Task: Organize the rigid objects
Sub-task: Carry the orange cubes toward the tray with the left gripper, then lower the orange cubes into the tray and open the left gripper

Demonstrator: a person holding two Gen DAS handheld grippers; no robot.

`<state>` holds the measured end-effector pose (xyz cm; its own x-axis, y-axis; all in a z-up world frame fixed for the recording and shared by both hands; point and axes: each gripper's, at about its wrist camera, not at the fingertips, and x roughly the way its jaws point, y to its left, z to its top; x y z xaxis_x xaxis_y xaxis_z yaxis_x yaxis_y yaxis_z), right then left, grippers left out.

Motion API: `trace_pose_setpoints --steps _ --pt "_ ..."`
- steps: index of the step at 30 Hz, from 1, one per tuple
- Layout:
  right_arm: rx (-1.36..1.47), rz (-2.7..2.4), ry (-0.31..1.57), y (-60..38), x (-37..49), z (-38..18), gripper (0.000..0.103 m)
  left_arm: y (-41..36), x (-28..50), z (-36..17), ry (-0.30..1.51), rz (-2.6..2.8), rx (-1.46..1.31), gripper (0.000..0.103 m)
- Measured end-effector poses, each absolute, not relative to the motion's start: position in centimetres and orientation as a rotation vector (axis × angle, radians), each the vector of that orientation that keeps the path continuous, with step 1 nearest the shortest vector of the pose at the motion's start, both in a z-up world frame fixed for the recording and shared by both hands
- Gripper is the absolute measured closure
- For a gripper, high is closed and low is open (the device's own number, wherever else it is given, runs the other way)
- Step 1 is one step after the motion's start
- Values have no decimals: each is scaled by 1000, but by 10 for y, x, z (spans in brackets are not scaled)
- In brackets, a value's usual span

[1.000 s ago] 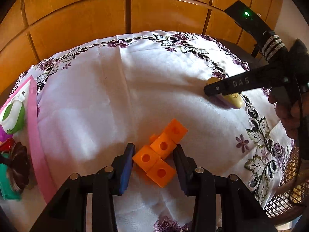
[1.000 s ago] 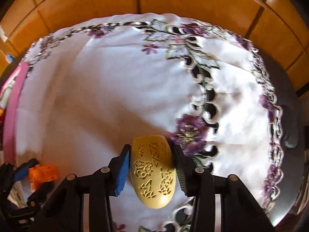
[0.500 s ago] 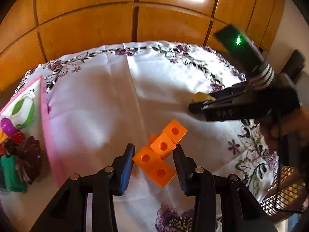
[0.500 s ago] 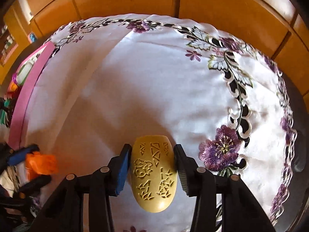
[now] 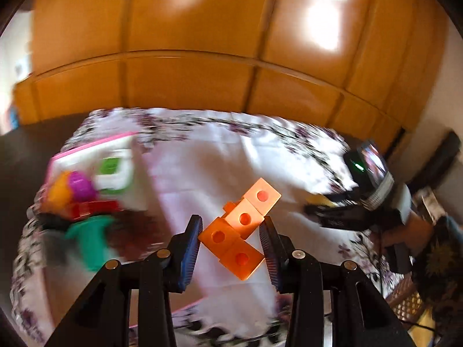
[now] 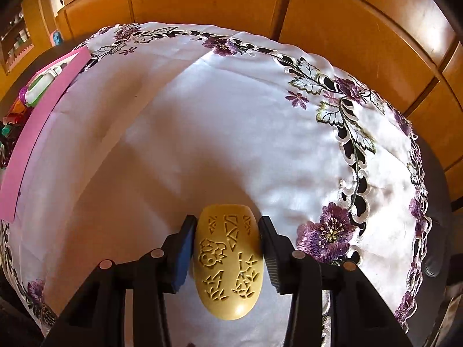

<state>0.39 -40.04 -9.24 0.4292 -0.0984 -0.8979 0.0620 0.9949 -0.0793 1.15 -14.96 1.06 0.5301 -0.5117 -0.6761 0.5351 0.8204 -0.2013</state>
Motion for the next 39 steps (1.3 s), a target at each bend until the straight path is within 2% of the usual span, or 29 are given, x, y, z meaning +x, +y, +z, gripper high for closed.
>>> trace_pose_setpoints --steps 6,15,23,25,27,35,39 --pt "-53 -105 1119 -399 3 -93 59 -73 29 3 813 -412 -58 62" --pt "-58 -107 1118 -398 3 -93 59 -12 37 -46 941 -187 -78 62" --pt "-60 -109 1118 -398 3 -93 59 -12 34 -61 949 -170 -45 61" --pt "-62 -109 1118 -398 3 -93 59 -13 36 -61 949 -175 -45 57" --pt "-61 -110 1119 -398 3 -92 59 -12 35 -59 947 -171 -49 53" --pt "-74 -113 1118 -398 3 -91 59 -19 29 -39 873 -145 -7 53" --pt "-80 -116 1118 -398 3 -91 60 -22 25 -25 825 -144 7 49"
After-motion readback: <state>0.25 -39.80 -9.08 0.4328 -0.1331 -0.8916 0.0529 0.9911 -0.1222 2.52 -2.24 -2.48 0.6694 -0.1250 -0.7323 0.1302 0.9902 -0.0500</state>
